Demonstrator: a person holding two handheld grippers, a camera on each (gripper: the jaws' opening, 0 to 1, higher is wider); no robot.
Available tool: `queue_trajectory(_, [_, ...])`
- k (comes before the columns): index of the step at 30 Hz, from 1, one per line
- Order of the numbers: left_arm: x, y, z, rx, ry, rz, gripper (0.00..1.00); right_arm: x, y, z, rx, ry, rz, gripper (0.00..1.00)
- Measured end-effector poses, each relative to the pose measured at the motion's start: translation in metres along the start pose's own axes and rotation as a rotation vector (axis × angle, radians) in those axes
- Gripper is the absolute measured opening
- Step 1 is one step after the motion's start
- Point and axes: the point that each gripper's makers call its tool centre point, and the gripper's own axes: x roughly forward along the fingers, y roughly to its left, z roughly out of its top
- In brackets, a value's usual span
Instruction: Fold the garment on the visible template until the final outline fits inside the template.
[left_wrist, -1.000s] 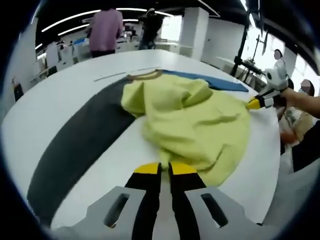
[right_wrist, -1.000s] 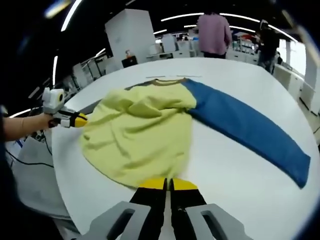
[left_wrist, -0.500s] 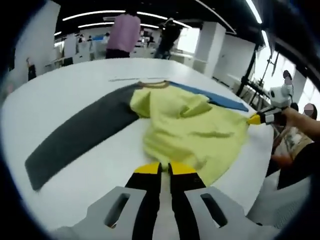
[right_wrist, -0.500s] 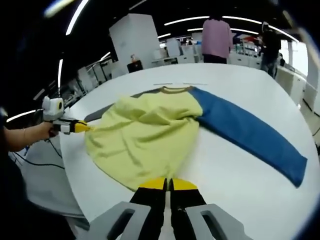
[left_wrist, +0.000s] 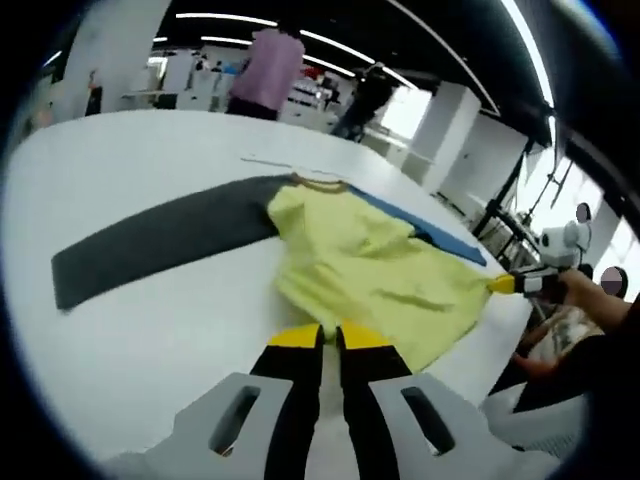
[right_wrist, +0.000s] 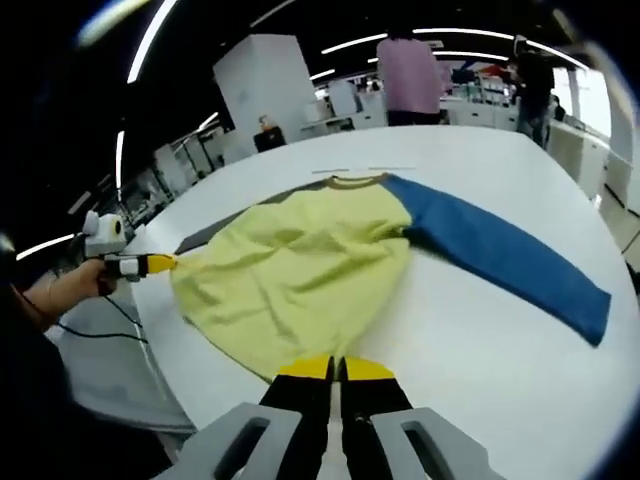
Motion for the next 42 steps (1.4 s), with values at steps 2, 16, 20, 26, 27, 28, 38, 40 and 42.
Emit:
queue_trajectory(2, [-0.003, -0.001, -0.002, 0.006, 0.004, 0.004, 0.03, -0.001, 0.000, -0.002, 0.007, 0.004, -0.003, 0.00])
queue_trajectory(16, [-0.012, 0.005, -0.011, -0.005, 0.036, 0.039, 0.03, -0.017, 0.007, -0.019, 0.021, 0.043, -0.002, 0.00])
queue_trajectory(20, [-0.013, 0.007, -0.019, 0.003, 0.066, 0.059, 0.03, -0.021, 0.006, -0.024, 0.024, 0.055, -0.017, 0.00])
queue_trajectory(26, [-0.012, 0.012, -0.036, 0.011, 0.137, 0.095, 0.01, -0.025, -0.001, -0.030, 0.023, 0.074, -0.048, 0.00])
queue_trajectory(27, [-0.011, 0.013, -0.038, 0.016, 0.145, 0.099, 0.00, -0.025, -0.002, -0.032, 0.025, 0.078, -0.053, 0.00])
queue_trajectory(28, [-0.011, 0.013, -0.041, 0.019, 0.153, 0.106, 0.00, -0.025, -0.004, -0.033, 0.026, 0.081, -0.059, 0.00])
queue_trajectory(38, [-0.009, 0.018, -0.053, 0.024, 0.173, 0.121, 0.00, -0.018, -0.013, -0.050, 0.042, 0.105, -0.087, 0.00])
queue_trajectory(40, [-0.009, 0.019, -0.053, 0.018, 0.170, 0.125, 0.00, -0.018, -0.015, -0.051, 0.053, 0.106, -0.093, 0.00])
queue_trajectory(42, [-0.009, 0.019, -0.053, 0.019, 0.170, 0.123, 0.01, -0.017, -0.015, -0.052, 0.063, 0.105, -0.092, 0.00])
